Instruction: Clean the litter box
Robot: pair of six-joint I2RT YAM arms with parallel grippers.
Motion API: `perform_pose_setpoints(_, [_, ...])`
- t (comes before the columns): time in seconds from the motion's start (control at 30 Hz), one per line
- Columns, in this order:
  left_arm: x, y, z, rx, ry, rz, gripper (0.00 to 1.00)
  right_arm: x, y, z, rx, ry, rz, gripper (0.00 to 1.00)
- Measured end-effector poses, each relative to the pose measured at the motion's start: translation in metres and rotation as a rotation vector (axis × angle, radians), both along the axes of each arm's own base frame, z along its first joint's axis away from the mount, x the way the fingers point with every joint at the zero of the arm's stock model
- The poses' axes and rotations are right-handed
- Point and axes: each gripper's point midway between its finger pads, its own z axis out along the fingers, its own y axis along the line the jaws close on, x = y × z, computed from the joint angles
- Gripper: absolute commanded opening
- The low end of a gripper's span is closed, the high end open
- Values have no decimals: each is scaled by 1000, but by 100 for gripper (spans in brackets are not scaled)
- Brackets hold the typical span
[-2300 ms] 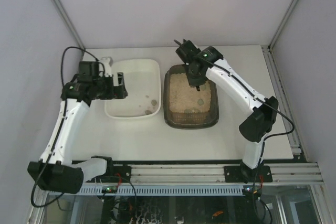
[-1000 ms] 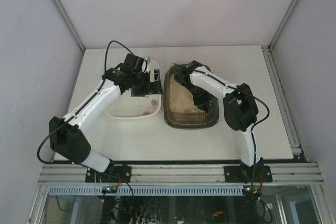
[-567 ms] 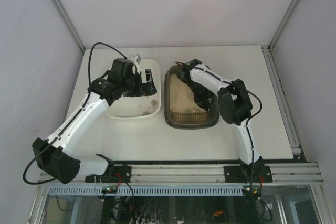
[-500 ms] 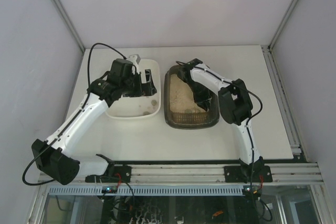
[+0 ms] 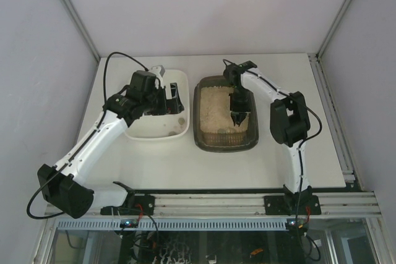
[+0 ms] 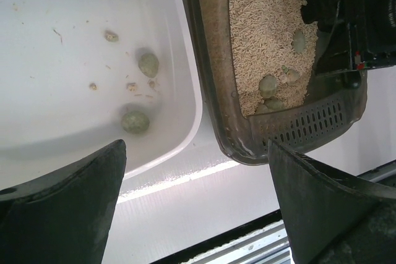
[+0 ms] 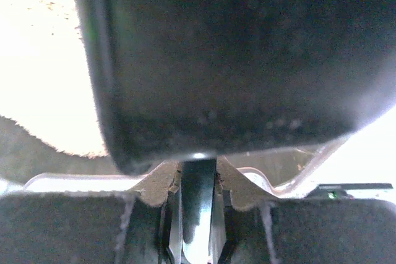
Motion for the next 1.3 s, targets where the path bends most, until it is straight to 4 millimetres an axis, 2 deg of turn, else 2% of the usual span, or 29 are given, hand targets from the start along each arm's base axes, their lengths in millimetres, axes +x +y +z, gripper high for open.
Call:
perform_pose_setpoints(0.37, [1, 3, -4, 1, 7, 7, 100, 17, 26, -2, 294, -17, -46, 0])
perform_pose_setpoints(0.57, [1, 2, -4, -2, 8, 5, 100, 20, 44, -3, 407, -15, -42, 0])
perform_pose_setpoints(0.73, [1, 3, -4, -2, 9, 6, 100, 20, 50, -6, 492, -20, -35, 0])
perform_pose_setpoints(0.93, [1, 3, -4, -1, 8, 5, 100, 12, 48, -7, 588, -45, -45, 0])
perform_pose_setpoints(1.1, [2, 3, -5, 2, 0, 0, 100, -11, 47, 1, 685, -35, -63, 0])
perform_pose_setpoints(1.3, [2, 5, -10, 20, 0, -4, 100, -23, 49, 12, 758, -17, -74, 0])
